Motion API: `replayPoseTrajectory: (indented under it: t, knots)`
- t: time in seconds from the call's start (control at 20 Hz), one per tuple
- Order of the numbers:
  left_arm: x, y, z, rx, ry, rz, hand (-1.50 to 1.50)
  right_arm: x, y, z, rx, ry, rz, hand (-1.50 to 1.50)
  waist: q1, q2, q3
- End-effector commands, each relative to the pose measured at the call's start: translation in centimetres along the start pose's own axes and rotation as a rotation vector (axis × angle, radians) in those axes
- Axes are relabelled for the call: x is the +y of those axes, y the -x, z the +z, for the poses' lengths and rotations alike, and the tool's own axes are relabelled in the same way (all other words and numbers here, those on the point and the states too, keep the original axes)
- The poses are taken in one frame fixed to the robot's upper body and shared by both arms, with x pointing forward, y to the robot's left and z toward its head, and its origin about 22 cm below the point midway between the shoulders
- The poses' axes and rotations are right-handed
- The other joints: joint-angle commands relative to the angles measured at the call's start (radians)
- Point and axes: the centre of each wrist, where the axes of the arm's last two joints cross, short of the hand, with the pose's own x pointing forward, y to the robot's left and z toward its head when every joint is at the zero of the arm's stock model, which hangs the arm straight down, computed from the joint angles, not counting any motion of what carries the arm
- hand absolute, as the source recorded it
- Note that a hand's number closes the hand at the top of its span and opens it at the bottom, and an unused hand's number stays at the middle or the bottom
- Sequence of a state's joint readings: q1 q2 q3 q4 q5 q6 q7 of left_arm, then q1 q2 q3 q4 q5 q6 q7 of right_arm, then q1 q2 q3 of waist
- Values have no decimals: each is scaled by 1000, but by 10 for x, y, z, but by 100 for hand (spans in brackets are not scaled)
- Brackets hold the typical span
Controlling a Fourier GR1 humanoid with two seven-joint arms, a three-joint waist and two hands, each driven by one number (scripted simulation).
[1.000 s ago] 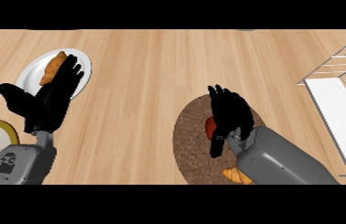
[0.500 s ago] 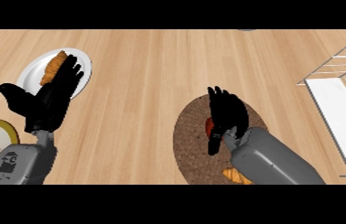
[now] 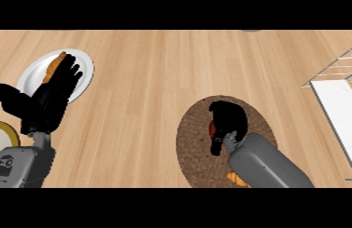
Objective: Pick the bell pepper from the placemat and place it in the tiered shelf
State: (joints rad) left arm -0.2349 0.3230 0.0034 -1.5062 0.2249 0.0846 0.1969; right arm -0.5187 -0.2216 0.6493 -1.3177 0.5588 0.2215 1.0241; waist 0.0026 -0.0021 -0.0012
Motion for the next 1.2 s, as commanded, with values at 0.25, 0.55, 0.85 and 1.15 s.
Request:
replayPoseTrajectory:
  t: [0.25, 0.55, 0.85, 1.15]
  knots:
    - [3, 0, -8, 4, -7, 1, 0, 9, 2, -8, -26, 63, 108, 150, -2, 2, 1]
    - [4, 6, -1, 23, 6, 24, 0, 46, -12, 48, -111, 124, 7, 150, -12, -2, 1]
    - [-7, 11, -3, 16, -1, 6, 0, 74, -37, 91, -173, 195, -142, 150, -10, 1, 1]
    - [5, 1, -3, 16, -18, 3, 0, 18, -33, 145, -286, 399, -446, 150, -17, -8, 2]
